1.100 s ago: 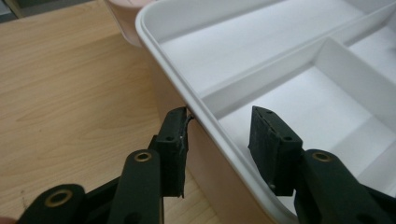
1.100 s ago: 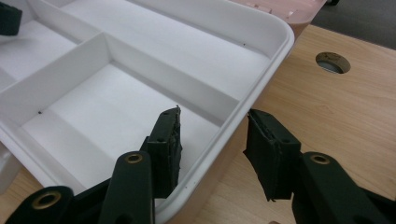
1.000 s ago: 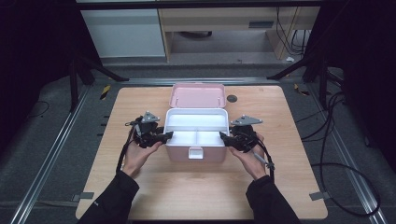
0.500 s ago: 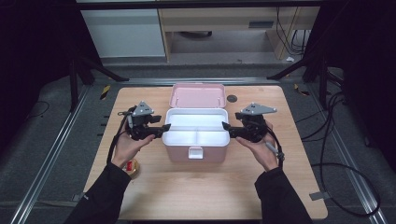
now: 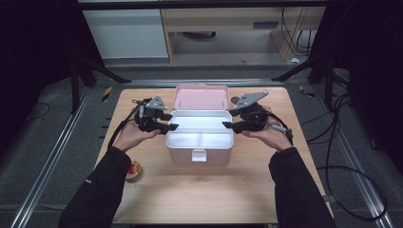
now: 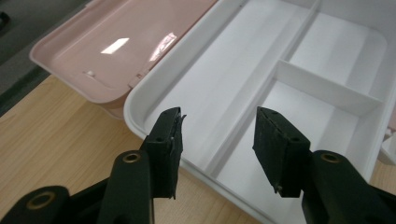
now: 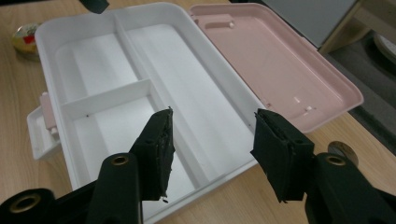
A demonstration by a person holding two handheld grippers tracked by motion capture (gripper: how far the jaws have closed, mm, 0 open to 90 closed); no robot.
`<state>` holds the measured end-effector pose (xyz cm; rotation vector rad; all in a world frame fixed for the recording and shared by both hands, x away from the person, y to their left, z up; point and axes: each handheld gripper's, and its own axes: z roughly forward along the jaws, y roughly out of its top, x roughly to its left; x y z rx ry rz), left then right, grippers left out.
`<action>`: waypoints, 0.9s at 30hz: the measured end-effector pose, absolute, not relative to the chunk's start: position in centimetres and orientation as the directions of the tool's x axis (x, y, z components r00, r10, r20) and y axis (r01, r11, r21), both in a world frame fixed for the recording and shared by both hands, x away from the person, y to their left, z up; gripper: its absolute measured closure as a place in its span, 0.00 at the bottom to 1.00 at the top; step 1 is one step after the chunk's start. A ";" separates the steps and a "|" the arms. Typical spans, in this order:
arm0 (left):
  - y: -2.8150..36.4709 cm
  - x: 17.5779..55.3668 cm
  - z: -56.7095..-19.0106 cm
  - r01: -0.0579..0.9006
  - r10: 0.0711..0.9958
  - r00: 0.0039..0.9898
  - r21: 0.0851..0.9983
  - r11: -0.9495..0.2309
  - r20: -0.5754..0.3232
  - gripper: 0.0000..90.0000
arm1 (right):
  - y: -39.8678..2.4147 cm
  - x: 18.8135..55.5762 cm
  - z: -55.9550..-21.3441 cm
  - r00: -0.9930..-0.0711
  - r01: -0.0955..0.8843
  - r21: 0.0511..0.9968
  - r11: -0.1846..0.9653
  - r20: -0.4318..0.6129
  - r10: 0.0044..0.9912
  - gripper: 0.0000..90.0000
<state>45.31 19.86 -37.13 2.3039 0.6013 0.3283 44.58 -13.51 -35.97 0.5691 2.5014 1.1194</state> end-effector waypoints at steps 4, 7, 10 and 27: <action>18.9 45.9 -37.4 0.300 0.454 0.887 0.639 -0.708 0.086 0.64 | -12.6 45.3 -36.3 -0.902 0.190 0.716 0.672 -0.144 0.408 0.58; 18.5 46.3 -37.5 0.296 0.426 0.902 0.610 -0.735 0.075 0.66 | -12.1 45.7 -36.7 -0.918 0.178 0.678 0.713 -0.148 0.369 0.59; 18.1 46.7 -37.5 0.290 0.400 0.914 0.588 -0.755 0.062 0.68 | -11.5 46.0 -37.3 -0.932 0.167 0.638 0.752 -0.147 0.331 0.61; 16.5 48.5 -38.1 0.227 0.264 0.963 0.370 -0.901 0.052 0.78 | -10.2 47.6 -38.4 -0.966 0.166 0.457 0.874 -0.103 0.238 0.81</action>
